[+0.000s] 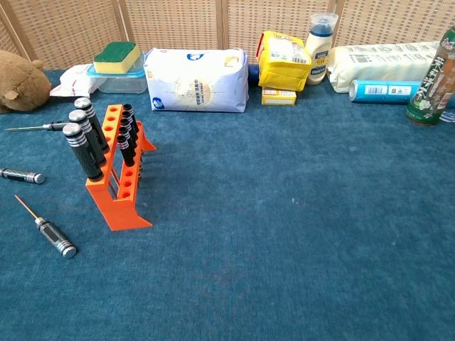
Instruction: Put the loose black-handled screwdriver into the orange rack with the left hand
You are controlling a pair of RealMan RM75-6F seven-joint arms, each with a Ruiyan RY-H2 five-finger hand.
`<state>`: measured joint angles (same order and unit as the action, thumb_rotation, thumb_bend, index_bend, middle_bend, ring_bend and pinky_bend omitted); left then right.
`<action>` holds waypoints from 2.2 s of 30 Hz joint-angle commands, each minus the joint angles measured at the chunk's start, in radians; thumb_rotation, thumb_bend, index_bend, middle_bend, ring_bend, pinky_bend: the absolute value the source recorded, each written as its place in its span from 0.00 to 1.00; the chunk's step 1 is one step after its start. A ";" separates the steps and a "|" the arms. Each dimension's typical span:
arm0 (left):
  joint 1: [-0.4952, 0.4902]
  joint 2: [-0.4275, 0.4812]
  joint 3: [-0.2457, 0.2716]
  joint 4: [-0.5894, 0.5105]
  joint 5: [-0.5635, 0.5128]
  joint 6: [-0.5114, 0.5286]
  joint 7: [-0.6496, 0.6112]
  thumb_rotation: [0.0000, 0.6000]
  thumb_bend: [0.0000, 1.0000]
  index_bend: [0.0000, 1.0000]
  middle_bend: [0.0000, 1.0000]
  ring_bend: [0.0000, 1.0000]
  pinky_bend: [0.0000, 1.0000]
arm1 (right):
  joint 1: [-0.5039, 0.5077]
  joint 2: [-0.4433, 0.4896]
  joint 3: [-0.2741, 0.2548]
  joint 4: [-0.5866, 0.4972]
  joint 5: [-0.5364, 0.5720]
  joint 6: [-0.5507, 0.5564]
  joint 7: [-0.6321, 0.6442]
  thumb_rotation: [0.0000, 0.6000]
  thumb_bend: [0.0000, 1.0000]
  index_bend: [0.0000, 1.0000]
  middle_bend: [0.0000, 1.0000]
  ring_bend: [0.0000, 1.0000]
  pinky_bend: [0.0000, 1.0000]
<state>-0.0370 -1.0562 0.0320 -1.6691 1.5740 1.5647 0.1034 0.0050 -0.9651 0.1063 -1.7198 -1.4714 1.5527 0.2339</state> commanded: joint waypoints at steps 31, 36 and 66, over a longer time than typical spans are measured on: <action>-0.281 -0.197 -0.031 -0.009 0.027 -0.437 0.203 1.00 0.22 0.34 1.00 0.98 0.93 | -0.002 0.021 -0.006 -0.005 -0.004 -0.011 0.049 0.90 0.00 0.01 0.02 0.01 0.00; -0.293 -0.220 -0.026 -0.033 -0.011 -0.468 0.268 1.00 0.23 0.36 1.00 0.98 0.93 | -0.006 0.031 -0.004 0.001 -0.003 -0.007 0.082 0.90 0.00 0.01 0.02 0.01 0.00; -0.336 -0.318 0.033 -0.031 -0.118 -0.545 0.455 1.00 0.29 0.39 1.00 0.98 0.93 | -0.012 0.047 -0.001 0.004 -0.001 -0.001 0.135 0.90 0.00 0.01 0.03 0.01 0.00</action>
<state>-0.3715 -1.3731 0.0639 -1.7011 1.4575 1.0210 0.5574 -0.0070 -0.9185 0.1054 -1.7156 -1.4720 1.5516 0.3691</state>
